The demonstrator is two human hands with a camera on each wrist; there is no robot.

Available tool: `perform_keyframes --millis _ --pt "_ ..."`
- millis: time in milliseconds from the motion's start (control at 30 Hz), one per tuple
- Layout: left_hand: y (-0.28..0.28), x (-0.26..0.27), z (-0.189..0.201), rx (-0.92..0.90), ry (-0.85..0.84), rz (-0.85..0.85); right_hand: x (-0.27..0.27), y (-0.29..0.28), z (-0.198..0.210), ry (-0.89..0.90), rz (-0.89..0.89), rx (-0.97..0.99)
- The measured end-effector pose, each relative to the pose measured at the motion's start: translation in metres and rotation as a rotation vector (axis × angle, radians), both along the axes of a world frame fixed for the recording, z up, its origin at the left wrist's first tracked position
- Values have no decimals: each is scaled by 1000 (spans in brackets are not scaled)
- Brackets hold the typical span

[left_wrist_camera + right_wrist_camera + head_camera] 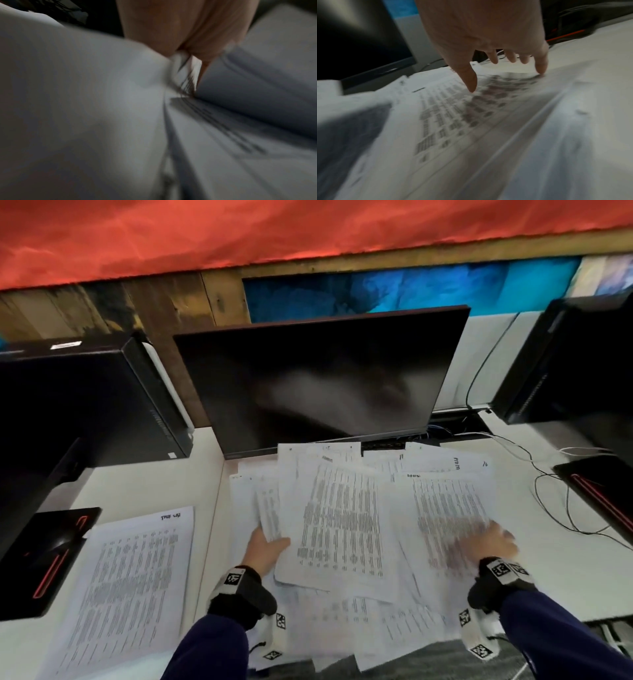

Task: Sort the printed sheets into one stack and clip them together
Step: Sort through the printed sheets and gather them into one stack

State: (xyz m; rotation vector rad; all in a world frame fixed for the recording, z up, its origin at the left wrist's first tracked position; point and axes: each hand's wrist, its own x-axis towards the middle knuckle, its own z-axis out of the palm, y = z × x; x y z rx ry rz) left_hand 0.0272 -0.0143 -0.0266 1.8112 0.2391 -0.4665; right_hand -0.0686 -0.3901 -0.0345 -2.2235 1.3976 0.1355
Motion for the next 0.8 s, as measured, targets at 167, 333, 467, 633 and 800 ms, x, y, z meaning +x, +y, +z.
perform_keyframes --millis 167,333,467,633,800 --pt "2 -15 -4 -110 95 96 -14 -37 -6 144 -90 78" --pt "-27 -20 -18 -179 133 139 -7 -22 7 190 22 79" --pt "-55 -21 -24 -182 164 170 5 6 3 175 148 19" --pt "-82 -20 -23 -57 146 139 14 16 -11 -92 286 274" --pt "-101 -17 -20 61 155 83 27 13 -8 -48 271 422"
